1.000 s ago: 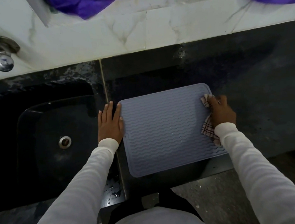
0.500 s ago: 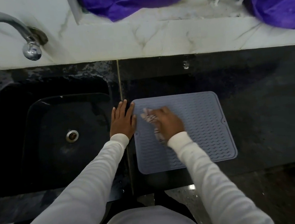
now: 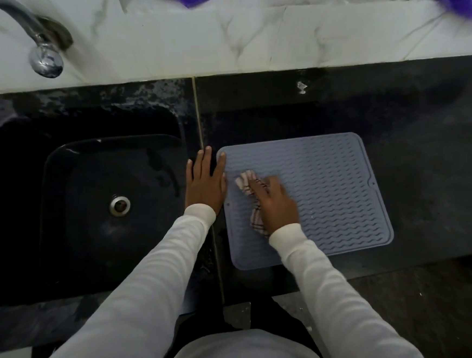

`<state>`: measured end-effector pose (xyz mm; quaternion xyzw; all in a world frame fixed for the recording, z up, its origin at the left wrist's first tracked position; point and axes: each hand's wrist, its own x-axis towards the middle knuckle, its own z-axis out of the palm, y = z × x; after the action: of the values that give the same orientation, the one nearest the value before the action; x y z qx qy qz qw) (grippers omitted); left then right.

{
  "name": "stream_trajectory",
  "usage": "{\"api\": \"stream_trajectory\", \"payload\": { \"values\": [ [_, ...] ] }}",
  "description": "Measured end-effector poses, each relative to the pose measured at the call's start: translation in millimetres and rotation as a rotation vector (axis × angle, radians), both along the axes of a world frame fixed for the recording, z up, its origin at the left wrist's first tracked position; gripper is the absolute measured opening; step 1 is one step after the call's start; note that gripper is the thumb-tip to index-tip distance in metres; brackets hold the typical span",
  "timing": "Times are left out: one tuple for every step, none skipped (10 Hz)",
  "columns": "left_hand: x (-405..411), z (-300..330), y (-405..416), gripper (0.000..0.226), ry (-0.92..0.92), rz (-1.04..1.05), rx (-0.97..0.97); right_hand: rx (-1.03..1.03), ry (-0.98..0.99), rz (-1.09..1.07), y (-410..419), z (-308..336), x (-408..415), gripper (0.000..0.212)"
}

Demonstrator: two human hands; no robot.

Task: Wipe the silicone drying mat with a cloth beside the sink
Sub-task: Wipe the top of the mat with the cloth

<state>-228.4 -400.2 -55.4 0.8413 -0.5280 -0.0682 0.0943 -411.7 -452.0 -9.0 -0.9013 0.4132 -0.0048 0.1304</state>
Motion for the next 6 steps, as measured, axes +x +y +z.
{"api": "stream_trajectory", "payload": {
  "values": [
    [-1, 1, 0, 0.057, -0.010, 0.006, 0.015, 0.082, -0.013, -0.151, -36, 0, -40, 0.060],
    [-2, 1, 1, 0.055, -0.022, 0.009, 0.014, 0.089, 0.011, -0.260, -64, 9, -71, 0.056],
    [-2, 1, 1, 0.053, -0.021, 0.012, 0.013, 0.046, 0.042, -0.291, -80, 7, -92, 0.055],
    [-2, 3, 0, 0.053, -0.015, 0.018, 0.022, 0.046, 0.065, -0.363, -111, 8, -120, 0.053],
    [-3, 4, 0, 0.053, -0.017, 0.025, 0.036, -0.076, 0.086, -0.332, -122, 7, -142, 0.051],
    [-4, 4, 0, 0.053, -0.022, 0.033, 0.039, -0.138, 0.111, -0.436, -149, 9, -177, 0.049]
  ]
}}
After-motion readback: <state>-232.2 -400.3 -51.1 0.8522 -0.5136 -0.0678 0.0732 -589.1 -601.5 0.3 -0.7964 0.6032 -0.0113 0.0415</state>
